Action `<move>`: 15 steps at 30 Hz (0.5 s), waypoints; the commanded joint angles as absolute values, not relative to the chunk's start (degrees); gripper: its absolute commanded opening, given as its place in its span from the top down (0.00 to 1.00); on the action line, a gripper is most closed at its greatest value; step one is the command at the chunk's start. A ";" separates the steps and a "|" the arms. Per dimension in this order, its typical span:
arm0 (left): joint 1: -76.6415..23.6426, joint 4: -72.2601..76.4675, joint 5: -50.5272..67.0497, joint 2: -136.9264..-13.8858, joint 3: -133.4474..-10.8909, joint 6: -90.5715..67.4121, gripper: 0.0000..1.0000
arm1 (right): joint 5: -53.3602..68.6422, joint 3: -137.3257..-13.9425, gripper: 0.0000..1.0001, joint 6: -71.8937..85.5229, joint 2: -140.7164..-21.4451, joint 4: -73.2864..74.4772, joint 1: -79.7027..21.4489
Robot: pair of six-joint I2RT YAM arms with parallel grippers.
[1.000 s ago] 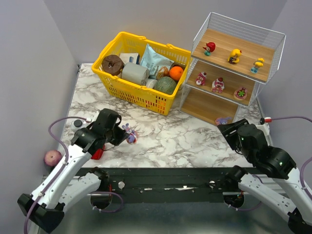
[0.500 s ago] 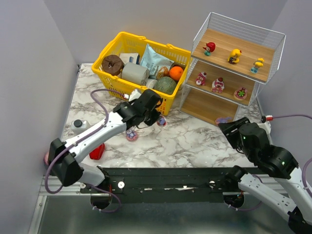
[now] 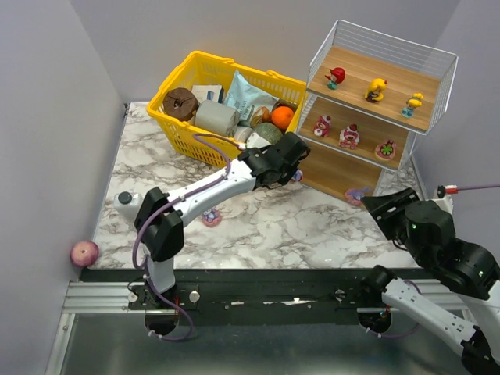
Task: Place and organize the plastic toys onto the shelf
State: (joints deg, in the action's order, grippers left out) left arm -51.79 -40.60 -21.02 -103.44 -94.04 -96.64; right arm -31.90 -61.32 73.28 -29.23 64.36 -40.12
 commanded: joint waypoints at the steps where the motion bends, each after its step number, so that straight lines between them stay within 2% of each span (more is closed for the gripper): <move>1: -53.35 -41.05 -27.86 -107.40 -100.27 -100.89 1.00 | -33.49 -63.63 0.39 71.02 -26.99 69.25 -40.34; 15: -55.28 -43.76 -25.84 -118.82 -109.42 -98.26 0.98 | -34.45 -64.42 0.39 70.49 -23.47 73.56 -40.34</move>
